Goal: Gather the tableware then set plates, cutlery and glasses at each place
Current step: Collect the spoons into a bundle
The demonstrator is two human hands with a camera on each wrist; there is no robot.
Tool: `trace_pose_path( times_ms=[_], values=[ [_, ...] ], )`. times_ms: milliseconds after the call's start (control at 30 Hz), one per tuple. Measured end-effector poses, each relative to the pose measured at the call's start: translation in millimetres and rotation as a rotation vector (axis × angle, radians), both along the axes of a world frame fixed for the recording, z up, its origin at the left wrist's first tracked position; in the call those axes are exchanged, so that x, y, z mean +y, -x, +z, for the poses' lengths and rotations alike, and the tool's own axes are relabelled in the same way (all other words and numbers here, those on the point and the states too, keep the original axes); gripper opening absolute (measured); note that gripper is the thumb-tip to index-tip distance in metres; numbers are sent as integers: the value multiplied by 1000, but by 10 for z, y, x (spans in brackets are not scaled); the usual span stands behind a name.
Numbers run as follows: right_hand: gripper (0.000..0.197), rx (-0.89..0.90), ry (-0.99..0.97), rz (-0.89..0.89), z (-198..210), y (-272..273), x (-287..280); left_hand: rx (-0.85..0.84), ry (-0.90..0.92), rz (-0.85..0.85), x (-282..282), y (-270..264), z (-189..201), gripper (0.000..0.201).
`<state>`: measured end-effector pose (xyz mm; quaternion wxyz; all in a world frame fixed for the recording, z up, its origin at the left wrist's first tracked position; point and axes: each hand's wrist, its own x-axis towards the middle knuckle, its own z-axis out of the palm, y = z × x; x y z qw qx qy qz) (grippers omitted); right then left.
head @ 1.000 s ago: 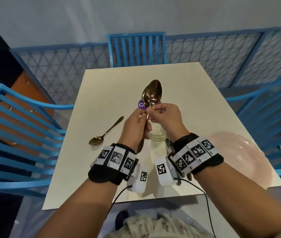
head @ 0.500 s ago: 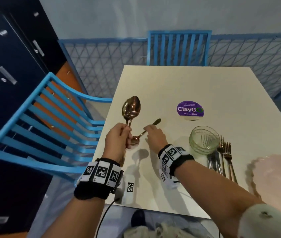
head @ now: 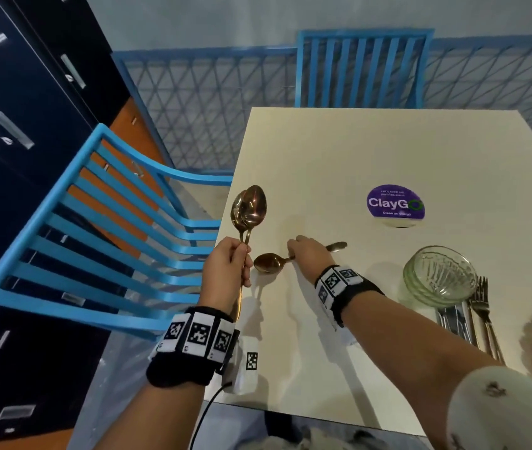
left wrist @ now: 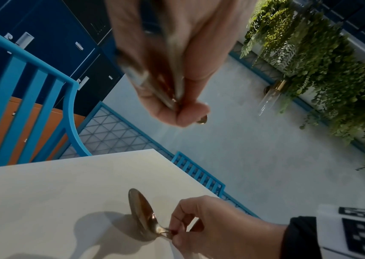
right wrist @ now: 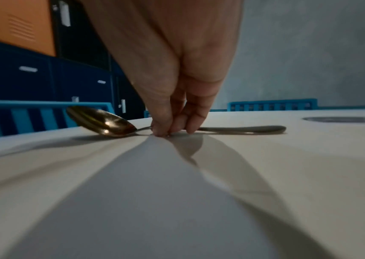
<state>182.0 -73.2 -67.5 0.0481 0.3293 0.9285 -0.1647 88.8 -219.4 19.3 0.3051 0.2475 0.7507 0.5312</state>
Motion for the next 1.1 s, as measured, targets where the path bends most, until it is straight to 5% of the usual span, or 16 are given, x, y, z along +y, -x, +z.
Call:
trace_pose_path(
  times_ms=[367, 600, 800, 933, 1100],
  values=[
    [20, 502, 214, -503, 549, -451, -95, -12, 2, -25, 234, -249, -62, 10],
    [16, 367, 272, -584, 369, -1200, -343, -168, 225, -235, 396, -1032, -427, 8],
    [11, 220, 307, -581, 205, -1613, -456, -358, 301, -158, 477, -1576, -678, 8],
    [21, 167, 312, -588, 185, -1690, -455, -261, 335, -202, 478, -1746, -791, 8],
    [21, 171, 330, -596, 178, -1742, -474, 97, 484, -356, 486, -1825, -862, 25]
  ],
)
